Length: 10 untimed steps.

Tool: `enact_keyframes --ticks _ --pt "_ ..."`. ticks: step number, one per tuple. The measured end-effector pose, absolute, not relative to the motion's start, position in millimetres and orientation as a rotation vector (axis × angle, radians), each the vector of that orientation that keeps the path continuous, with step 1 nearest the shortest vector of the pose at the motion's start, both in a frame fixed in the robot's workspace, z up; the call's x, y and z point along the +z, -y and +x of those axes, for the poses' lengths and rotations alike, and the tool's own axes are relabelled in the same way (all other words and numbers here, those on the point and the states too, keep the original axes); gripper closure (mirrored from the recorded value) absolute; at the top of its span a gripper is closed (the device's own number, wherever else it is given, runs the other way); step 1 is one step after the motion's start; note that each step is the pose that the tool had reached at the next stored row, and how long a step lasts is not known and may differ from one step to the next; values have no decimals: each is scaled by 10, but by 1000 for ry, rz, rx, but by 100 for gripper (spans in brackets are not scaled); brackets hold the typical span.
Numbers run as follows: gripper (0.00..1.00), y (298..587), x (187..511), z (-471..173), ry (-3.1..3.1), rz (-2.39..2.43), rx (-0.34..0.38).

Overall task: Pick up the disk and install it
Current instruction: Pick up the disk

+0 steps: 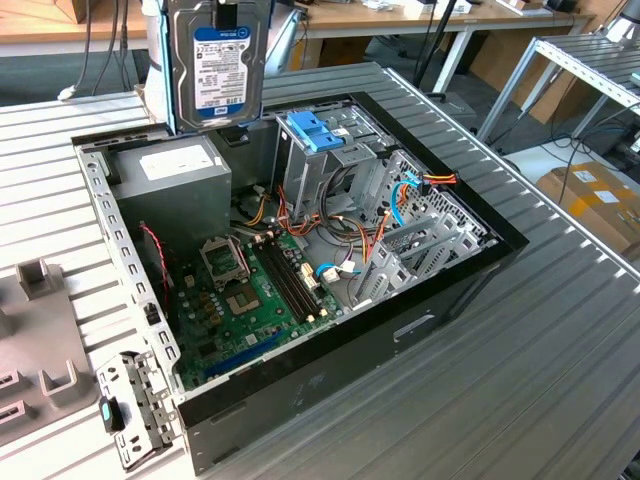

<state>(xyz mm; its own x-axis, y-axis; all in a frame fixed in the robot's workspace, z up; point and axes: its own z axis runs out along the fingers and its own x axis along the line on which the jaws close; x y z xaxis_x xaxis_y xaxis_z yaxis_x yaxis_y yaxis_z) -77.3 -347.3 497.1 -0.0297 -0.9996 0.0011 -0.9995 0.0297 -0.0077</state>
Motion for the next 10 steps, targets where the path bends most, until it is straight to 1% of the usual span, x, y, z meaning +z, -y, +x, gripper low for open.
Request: enact_keyframes --ticks 10 --pt "65 3473 4971 -707 -2251 -2185 -10"
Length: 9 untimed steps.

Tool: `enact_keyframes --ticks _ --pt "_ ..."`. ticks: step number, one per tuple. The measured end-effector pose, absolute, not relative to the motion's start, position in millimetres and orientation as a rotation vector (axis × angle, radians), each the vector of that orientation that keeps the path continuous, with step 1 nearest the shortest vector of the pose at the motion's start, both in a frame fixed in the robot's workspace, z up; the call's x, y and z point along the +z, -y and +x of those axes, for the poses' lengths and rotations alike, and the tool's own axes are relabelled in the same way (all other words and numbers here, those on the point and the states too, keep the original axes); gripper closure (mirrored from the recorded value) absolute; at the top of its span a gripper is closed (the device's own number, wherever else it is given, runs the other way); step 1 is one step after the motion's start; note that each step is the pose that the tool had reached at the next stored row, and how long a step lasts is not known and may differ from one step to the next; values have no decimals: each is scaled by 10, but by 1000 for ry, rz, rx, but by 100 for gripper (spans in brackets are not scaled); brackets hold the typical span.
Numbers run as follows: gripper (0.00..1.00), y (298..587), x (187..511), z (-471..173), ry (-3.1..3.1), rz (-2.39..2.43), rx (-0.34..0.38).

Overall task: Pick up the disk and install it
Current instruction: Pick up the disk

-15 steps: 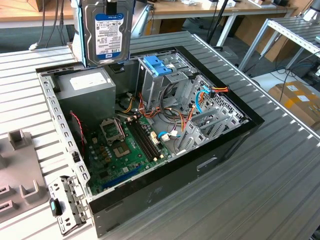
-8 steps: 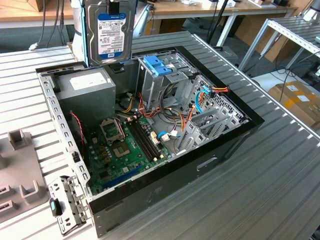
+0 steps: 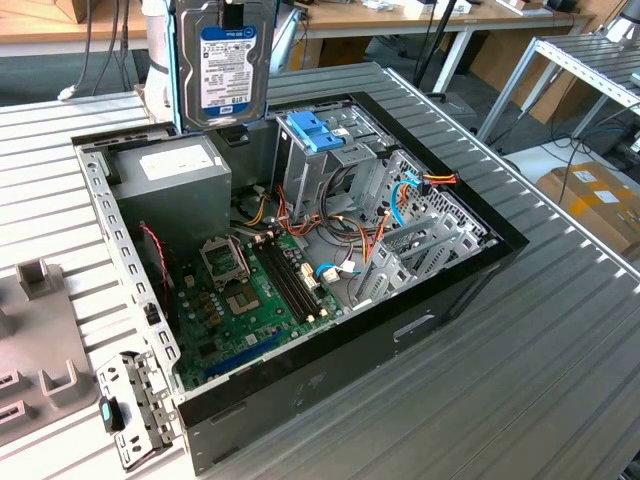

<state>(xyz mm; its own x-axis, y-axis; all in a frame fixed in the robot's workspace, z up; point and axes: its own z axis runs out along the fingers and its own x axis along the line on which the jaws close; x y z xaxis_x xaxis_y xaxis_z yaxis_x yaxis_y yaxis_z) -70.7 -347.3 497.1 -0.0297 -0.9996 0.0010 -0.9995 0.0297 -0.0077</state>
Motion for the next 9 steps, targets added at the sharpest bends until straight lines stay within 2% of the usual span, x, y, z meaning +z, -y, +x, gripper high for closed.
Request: enact_keyframes --ticks 9 --pt "65 3473 4971 -687 -2251 -2185 -10"
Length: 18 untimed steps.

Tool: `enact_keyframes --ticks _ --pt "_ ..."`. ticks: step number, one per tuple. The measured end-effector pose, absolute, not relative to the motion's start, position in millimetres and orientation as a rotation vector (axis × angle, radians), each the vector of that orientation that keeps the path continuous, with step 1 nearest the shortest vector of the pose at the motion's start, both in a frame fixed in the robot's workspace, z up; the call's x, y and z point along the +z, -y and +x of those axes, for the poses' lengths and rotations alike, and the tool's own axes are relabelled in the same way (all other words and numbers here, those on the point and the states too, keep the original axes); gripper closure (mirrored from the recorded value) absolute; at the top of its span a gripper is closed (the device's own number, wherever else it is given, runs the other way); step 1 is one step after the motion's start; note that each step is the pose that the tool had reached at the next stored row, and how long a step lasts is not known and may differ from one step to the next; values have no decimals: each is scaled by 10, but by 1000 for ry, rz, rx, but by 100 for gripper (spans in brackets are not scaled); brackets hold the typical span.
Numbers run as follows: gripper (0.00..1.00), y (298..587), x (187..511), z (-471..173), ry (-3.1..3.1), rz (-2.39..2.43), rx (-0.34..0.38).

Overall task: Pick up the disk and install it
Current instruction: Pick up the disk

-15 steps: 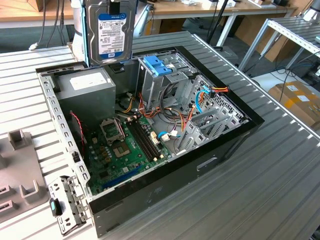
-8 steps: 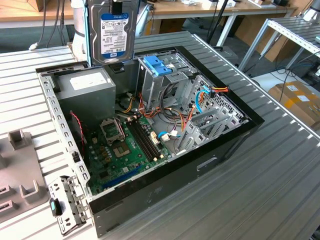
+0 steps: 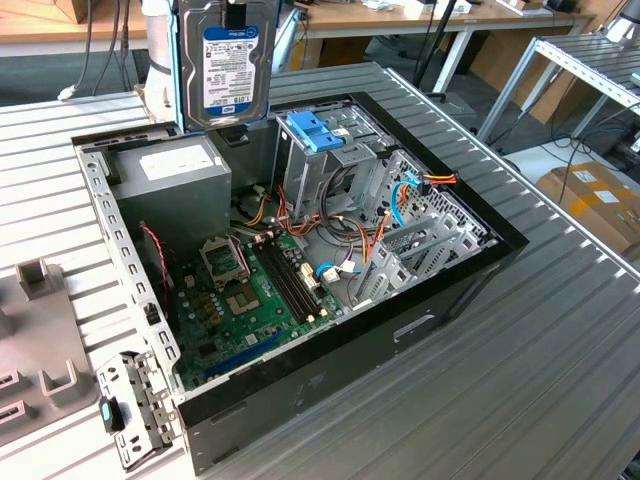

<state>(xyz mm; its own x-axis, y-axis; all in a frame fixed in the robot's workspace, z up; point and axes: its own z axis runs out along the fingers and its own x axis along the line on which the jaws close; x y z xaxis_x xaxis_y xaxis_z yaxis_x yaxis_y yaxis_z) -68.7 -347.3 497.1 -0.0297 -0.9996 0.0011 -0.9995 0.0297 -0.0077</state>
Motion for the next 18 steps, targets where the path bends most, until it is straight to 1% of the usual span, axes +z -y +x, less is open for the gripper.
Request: enact_keyframes --ticks 18 --pt "65 3473 4970 -516 -2251 -2185 -10"
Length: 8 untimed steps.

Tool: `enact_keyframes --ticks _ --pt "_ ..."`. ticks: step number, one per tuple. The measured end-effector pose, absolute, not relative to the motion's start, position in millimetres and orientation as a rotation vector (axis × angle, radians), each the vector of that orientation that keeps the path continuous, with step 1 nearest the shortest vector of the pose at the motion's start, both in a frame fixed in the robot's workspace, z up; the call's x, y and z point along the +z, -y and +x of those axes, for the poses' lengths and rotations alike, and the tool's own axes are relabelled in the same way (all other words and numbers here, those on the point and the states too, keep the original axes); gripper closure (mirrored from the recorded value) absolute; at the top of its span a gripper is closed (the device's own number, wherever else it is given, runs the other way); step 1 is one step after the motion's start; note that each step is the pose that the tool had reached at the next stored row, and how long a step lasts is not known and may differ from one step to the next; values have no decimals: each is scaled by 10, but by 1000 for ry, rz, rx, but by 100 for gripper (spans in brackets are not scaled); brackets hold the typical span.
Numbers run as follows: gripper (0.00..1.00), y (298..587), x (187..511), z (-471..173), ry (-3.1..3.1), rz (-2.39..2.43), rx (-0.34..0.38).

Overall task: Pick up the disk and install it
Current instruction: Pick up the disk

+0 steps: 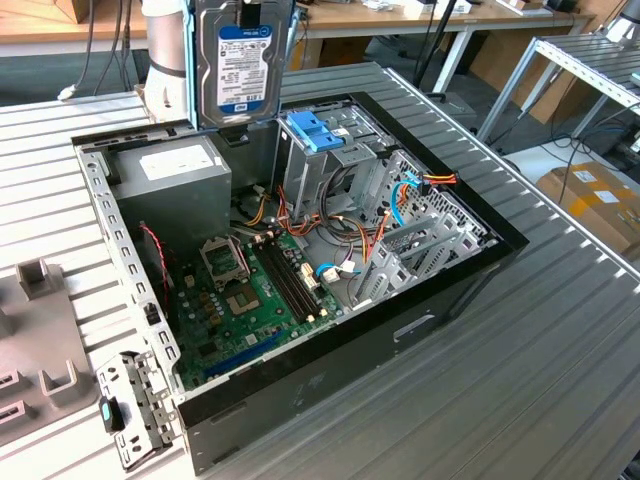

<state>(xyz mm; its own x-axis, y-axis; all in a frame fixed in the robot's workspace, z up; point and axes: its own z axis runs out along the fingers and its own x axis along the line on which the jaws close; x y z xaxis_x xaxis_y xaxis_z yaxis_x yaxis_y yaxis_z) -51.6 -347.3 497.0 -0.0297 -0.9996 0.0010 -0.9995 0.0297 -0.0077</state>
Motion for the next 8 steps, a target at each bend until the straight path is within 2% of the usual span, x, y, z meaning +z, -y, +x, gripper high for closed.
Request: enact_keyframes --ticks 8 --pt "65 3473 4966 -144 -2251 -2185 -10"
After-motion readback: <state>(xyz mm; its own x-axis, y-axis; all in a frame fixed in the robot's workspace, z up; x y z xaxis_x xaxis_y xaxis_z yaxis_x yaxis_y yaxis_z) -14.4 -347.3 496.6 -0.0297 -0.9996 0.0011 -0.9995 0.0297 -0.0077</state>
